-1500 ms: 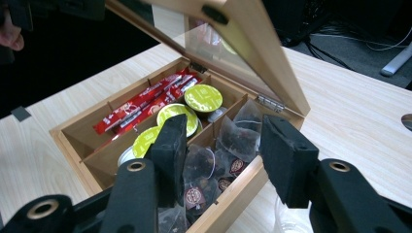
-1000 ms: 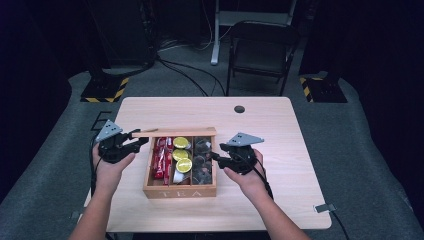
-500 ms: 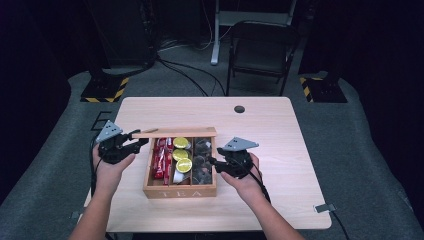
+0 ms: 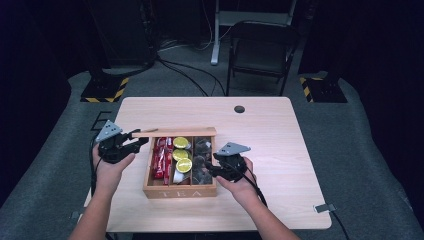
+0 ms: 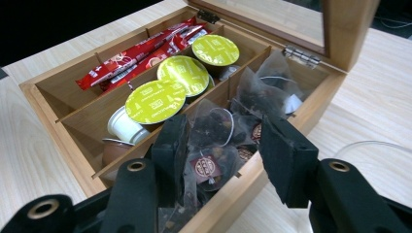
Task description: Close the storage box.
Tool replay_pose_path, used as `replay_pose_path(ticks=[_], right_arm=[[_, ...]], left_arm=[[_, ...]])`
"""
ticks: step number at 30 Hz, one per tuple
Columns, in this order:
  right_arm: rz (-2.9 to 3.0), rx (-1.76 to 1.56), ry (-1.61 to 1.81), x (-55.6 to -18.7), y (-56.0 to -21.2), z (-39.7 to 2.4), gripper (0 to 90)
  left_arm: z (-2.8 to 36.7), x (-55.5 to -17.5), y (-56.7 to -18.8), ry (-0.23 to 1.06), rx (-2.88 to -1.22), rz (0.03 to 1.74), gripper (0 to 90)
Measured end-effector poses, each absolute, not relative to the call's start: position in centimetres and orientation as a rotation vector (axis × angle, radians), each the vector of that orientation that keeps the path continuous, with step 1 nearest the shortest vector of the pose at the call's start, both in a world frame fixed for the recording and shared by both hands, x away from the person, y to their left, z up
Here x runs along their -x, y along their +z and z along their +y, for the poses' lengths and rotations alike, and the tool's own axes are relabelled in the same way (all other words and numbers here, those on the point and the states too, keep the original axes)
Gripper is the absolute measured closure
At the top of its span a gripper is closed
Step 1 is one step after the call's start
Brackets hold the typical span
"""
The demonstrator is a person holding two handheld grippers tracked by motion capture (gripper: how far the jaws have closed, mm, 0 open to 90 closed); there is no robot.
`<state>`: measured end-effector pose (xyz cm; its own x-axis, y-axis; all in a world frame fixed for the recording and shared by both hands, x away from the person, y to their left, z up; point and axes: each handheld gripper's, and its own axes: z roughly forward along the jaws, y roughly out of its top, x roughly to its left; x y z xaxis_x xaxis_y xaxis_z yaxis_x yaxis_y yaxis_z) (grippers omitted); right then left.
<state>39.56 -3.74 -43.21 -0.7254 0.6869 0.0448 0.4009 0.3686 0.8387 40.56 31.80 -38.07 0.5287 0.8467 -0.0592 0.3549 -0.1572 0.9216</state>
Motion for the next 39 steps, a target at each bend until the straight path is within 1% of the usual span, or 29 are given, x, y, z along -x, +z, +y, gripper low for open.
replay_pose_path(ticks=[9, 20, 39], right_arm=[[2.332, -0.944, 1.282, -40.6, -44.4, -2.2, 52.8], [2.321, -0.963, 1.267, -41.6, -45.4, -1.3, 49.2], [2.359, -0.959, 1.249, -42.5, -46.6, -0.2, 49.2]], left_arm=[[31.9, -40.8, -37.9, 0.597, -1.739, 1.010, 56.9], [32.0, -41.1, -37.8, 0.583, -1.735, 1.012, 56.9], [32.0, -41.2, -37.8, 0.582, -1.730, 1.014, 57.1]])
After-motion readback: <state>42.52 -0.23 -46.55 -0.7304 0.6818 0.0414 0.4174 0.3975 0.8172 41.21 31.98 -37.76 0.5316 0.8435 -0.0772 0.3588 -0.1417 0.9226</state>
